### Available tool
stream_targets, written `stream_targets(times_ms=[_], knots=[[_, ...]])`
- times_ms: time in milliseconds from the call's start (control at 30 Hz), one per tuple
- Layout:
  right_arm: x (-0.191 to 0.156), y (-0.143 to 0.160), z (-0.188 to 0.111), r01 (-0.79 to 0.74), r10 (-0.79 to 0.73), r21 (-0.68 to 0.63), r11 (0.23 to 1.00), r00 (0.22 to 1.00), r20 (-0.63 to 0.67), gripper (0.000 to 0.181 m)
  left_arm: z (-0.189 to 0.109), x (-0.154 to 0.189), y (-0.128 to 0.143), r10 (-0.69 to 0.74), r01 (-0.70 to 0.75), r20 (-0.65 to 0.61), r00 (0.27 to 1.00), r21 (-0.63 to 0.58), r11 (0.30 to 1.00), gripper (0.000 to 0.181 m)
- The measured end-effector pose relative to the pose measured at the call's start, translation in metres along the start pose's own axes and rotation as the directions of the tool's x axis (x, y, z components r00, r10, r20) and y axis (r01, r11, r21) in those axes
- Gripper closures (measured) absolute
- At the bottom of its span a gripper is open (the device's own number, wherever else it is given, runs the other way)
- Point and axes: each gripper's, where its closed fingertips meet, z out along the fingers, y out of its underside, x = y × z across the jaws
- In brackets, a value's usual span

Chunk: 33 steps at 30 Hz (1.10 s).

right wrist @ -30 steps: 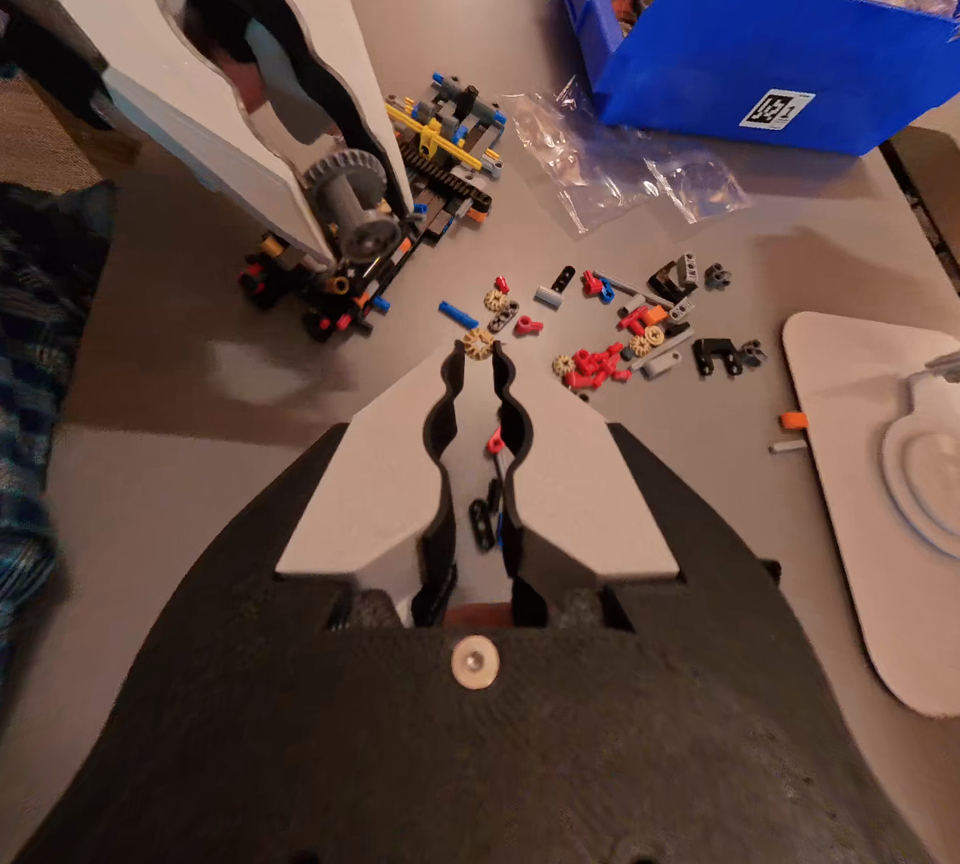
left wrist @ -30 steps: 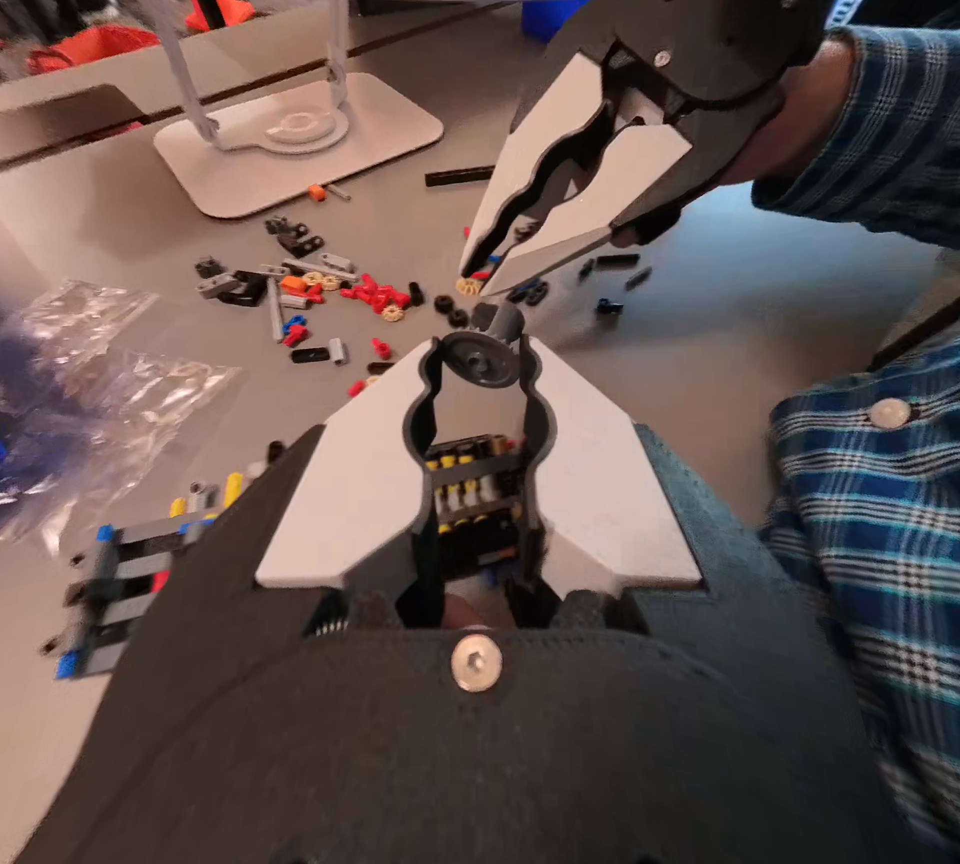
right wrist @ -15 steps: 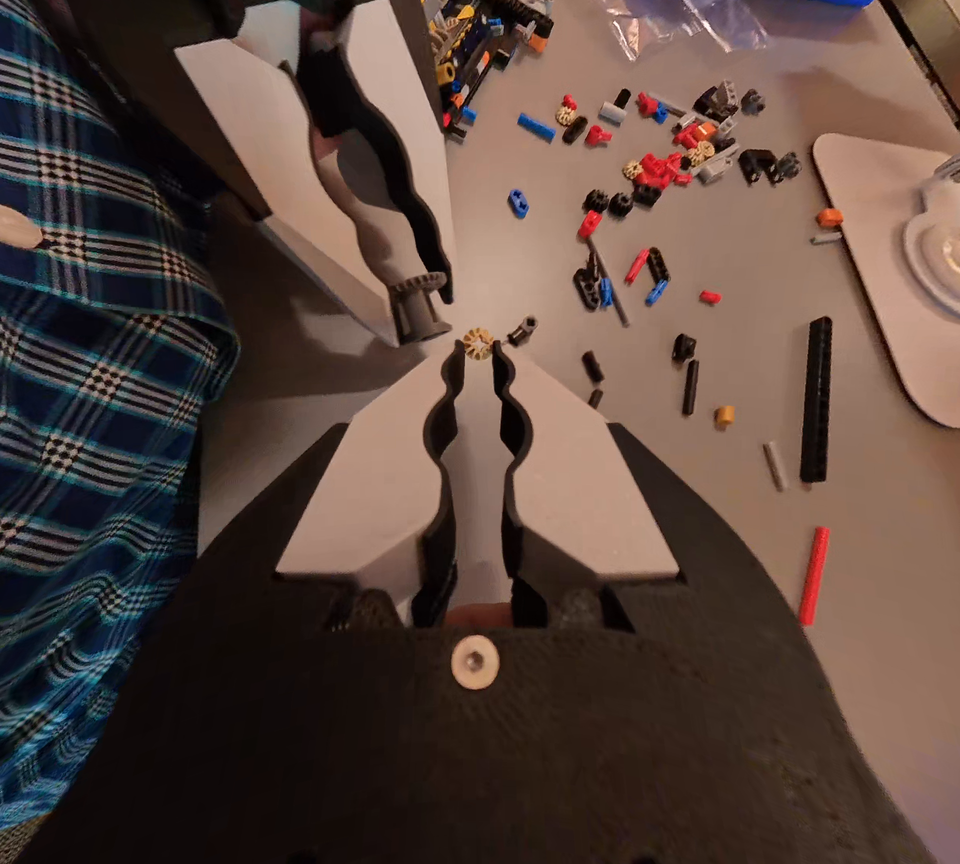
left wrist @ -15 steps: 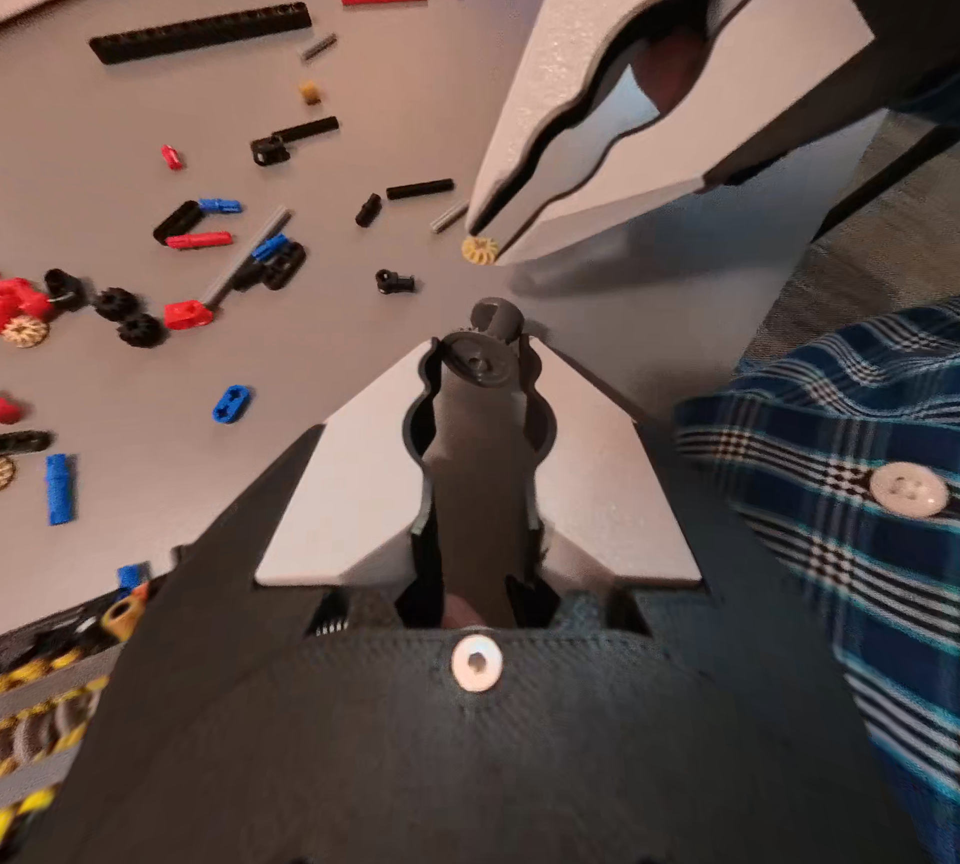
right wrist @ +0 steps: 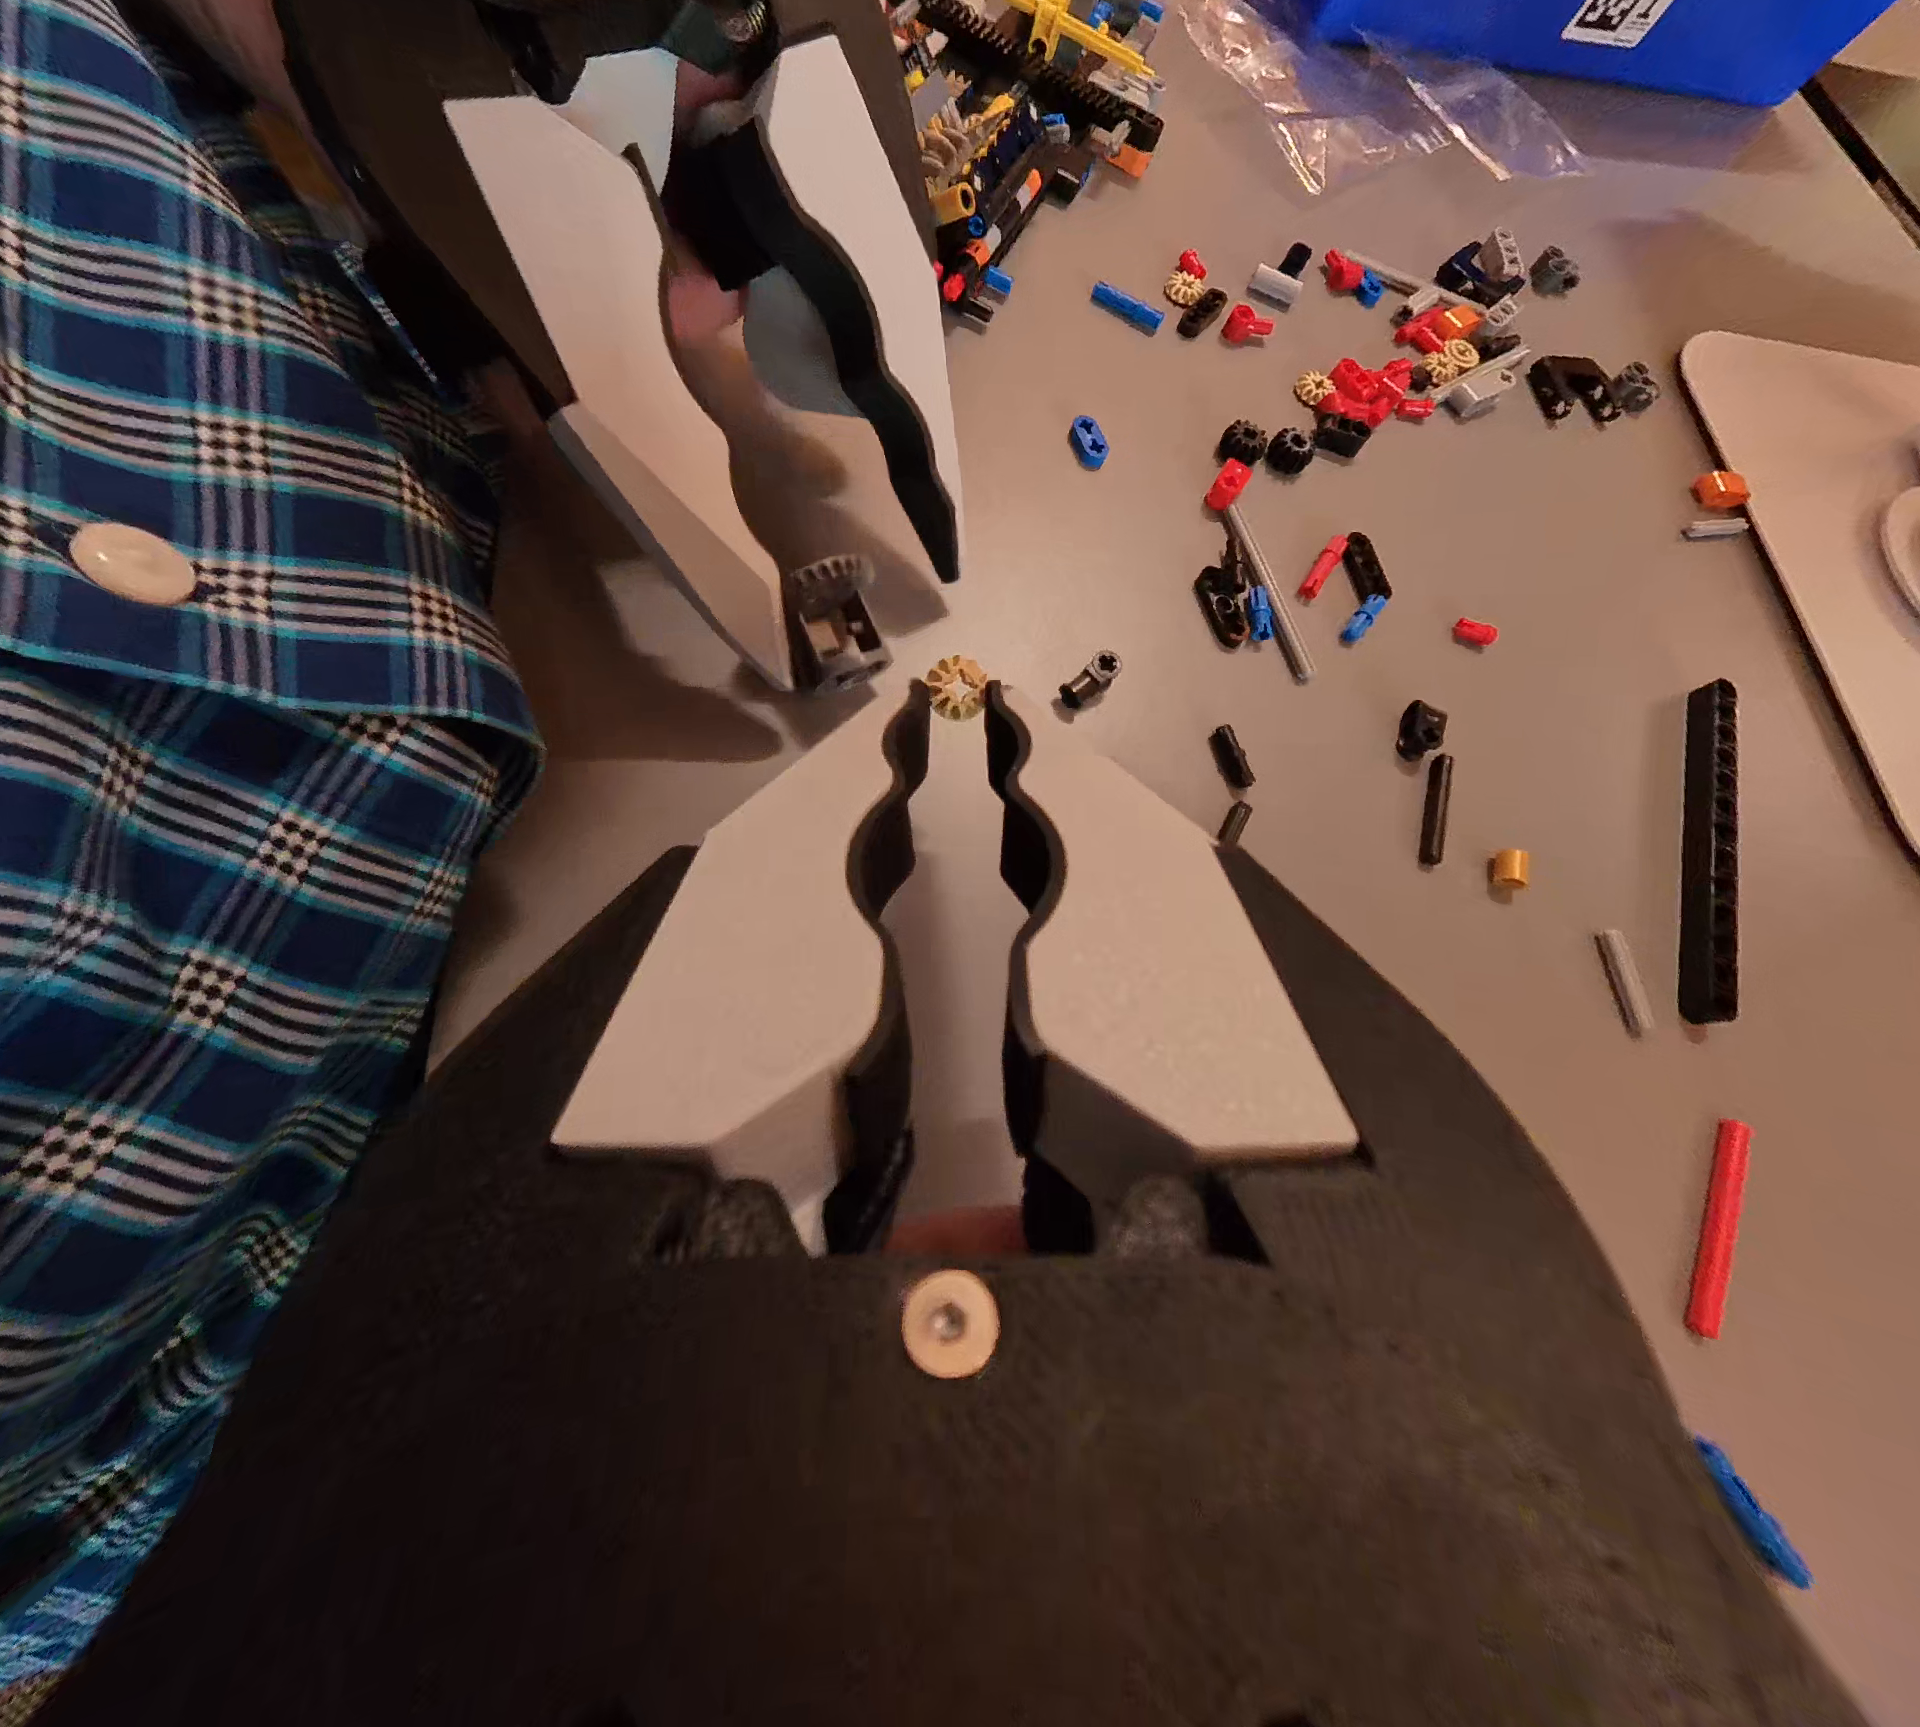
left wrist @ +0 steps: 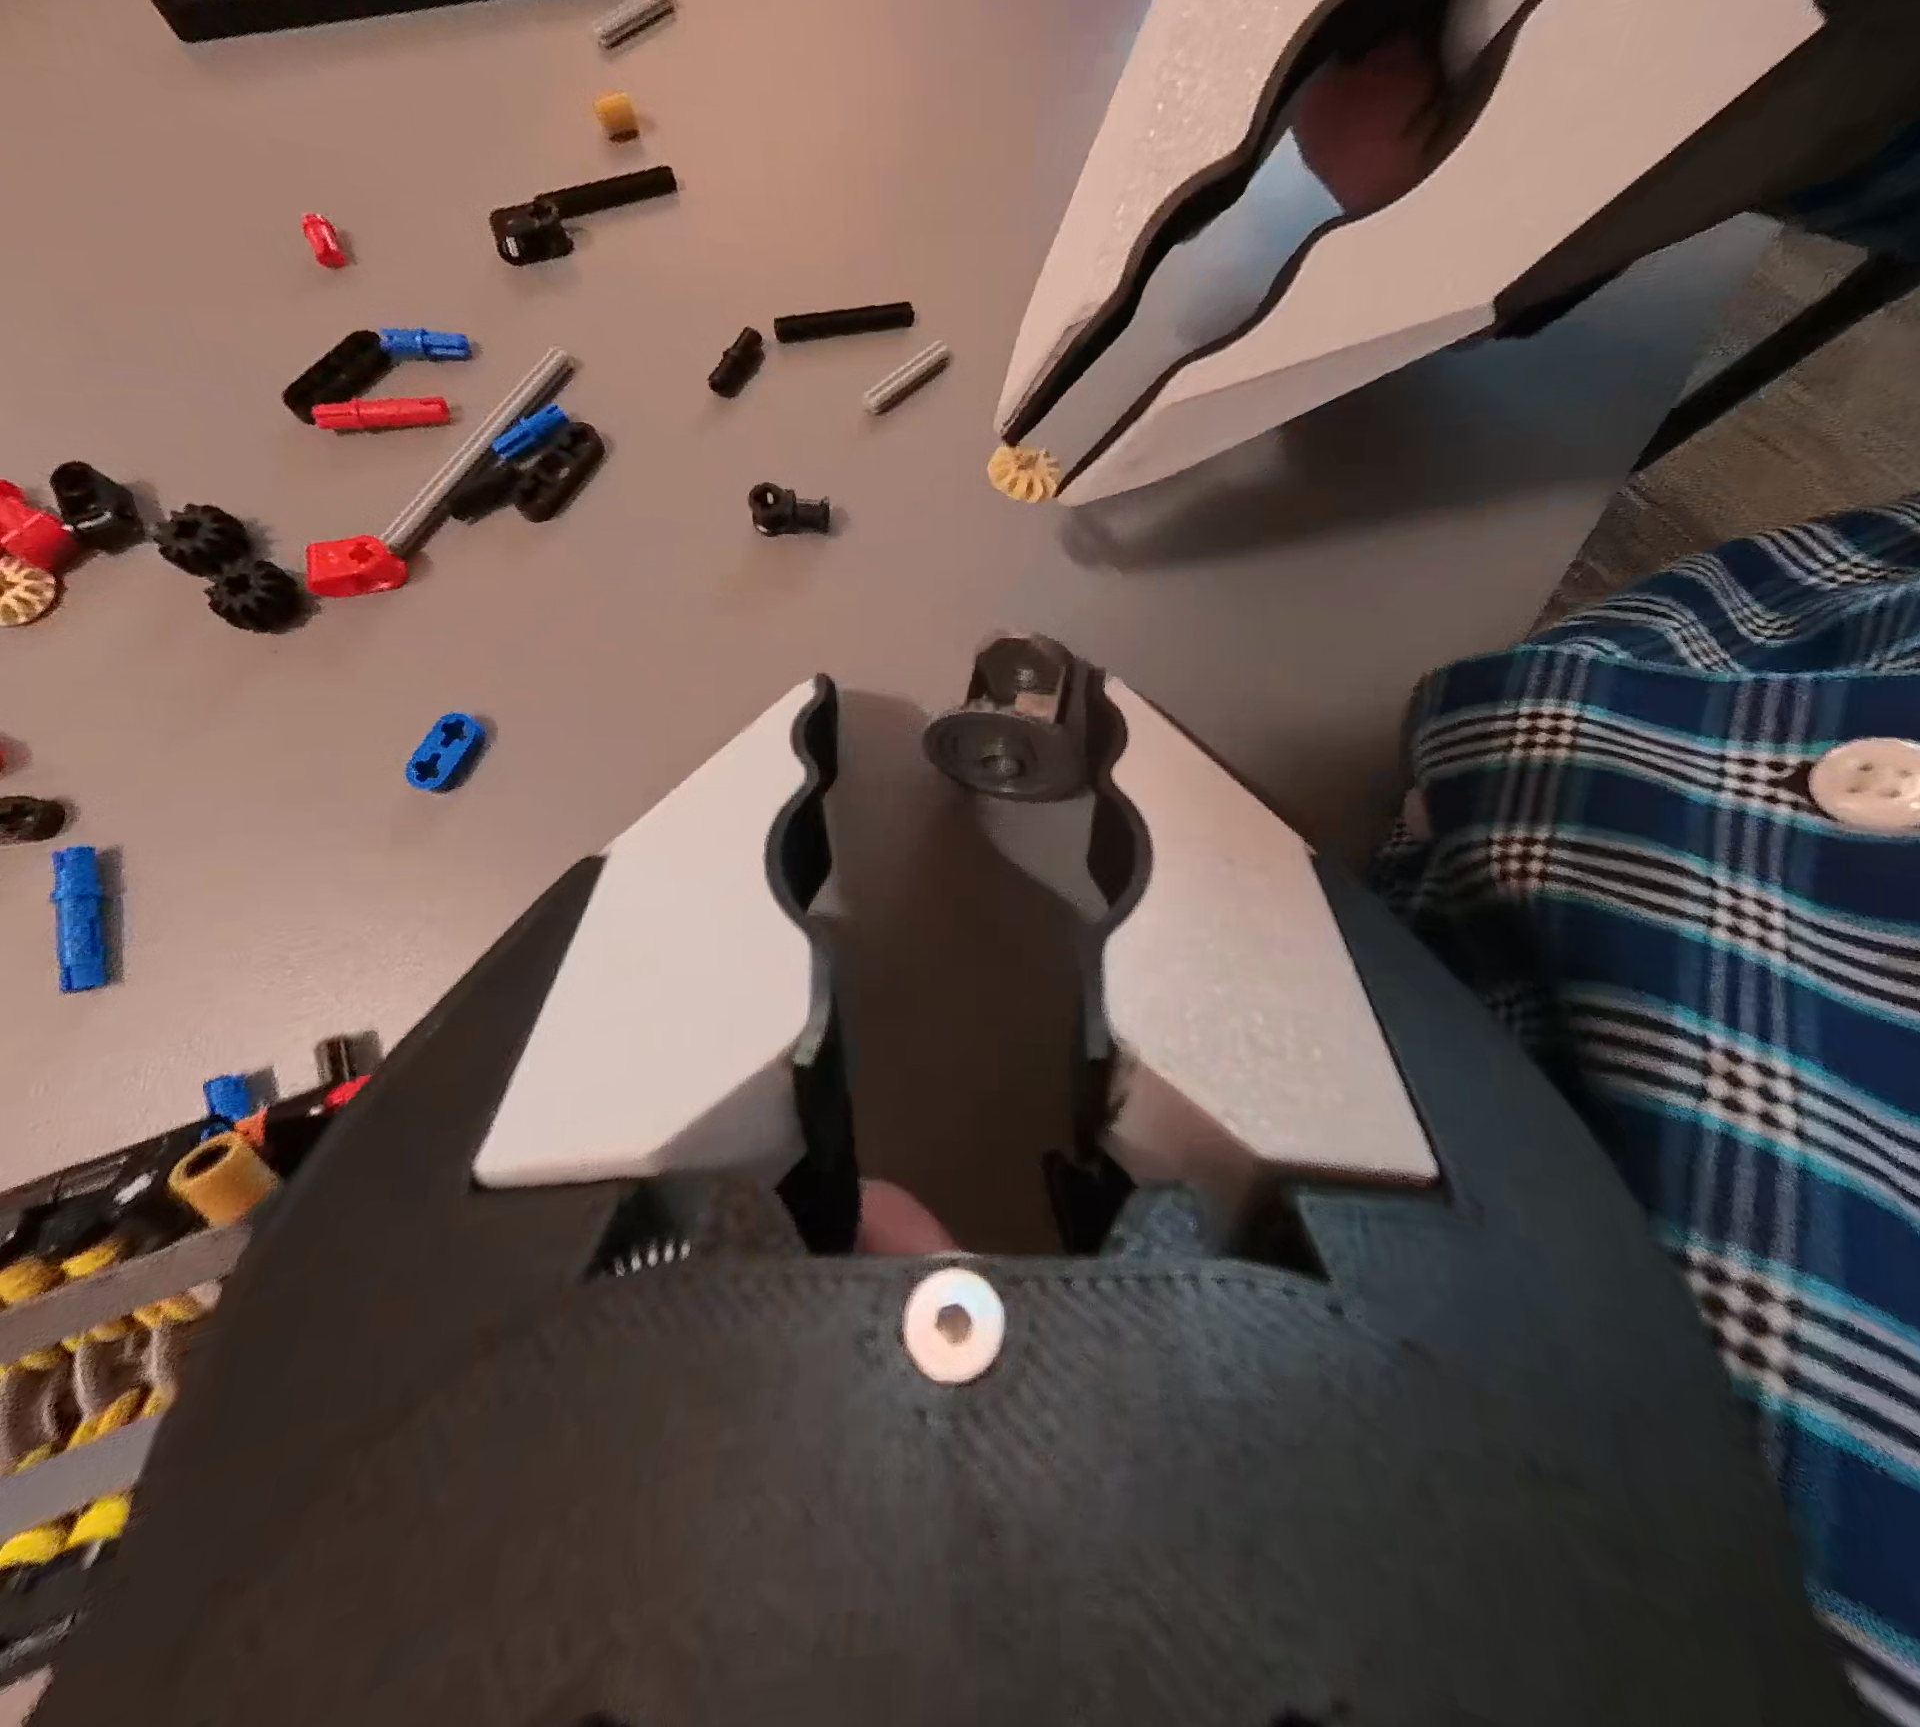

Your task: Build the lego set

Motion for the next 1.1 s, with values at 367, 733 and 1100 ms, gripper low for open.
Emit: stream_targets(times_ms=[367,733,1100], knots=[[0.003,-0.007,0.0,-0.017,0.017,0.043,0.999,1.0,-0.004,0.173,-0.015,0.001,-0.022,0.098,-0.105,0.059,0.993,0.132,0.986,0.141],[0.01,-0.032,-0.007,0.255,-0.236,0.089,0.963,0.954,-0.187,0.173,-0.029,-0.004,-0.059,-0.309,0.374,-0.272,0.911,0.23,0.898,0.168],[0.007,-0.043,-0.013,0.149,-0.127,0.184,0.972,0.984,-0.126,0.171,-0.028,0.008,-0.061,-0.337,0.432,-0.366,0.867,0.215,0.876,0.18]])
